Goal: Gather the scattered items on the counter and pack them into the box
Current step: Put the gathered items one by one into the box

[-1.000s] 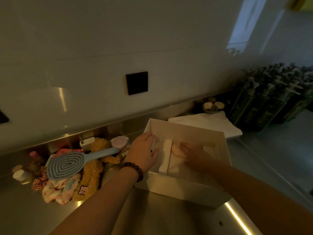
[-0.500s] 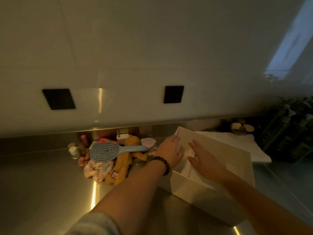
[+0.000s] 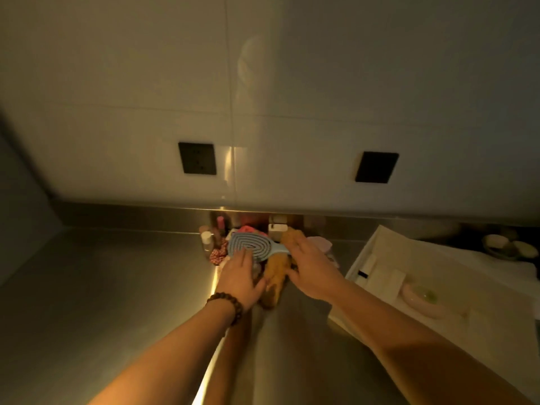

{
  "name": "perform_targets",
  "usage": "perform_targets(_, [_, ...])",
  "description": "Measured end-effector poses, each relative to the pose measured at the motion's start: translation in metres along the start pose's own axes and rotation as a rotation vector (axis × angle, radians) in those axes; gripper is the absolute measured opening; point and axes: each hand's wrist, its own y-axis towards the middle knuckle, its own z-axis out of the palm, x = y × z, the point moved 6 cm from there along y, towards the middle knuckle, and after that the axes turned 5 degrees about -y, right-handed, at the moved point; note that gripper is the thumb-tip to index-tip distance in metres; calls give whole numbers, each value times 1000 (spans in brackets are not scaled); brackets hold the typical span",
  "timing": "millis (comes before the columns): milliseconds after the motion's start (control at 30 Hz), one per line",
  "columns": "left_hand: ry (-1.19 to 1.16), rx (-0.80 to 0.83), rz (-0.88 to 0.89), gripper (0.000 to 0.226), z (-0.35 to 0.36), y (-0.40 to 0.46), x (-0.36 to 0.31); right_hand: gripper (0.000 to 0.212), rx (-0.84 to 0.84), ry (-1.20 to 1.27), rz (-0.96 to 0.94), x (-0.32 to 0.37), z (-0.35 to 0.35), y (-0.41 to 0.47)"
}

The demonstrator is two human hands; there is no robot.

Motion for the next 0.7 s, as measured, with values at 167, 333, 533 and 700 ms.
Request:
perform_targets(167, [42,113,-160,107,9,-13,59,63,101,-65,98,-3,36,39])
perform_targets(333, [42,113,-158,109,19,-7,68,59,153,-217,82,-8,59,57])
perform_targets(533, [-10,124,-153,109,29,6,62,41,78,-264,94,-13,54,68])
perform_targets(700, [-46,-11,-67,94,18,17,43,33,7,-84,169,-39,25,66])
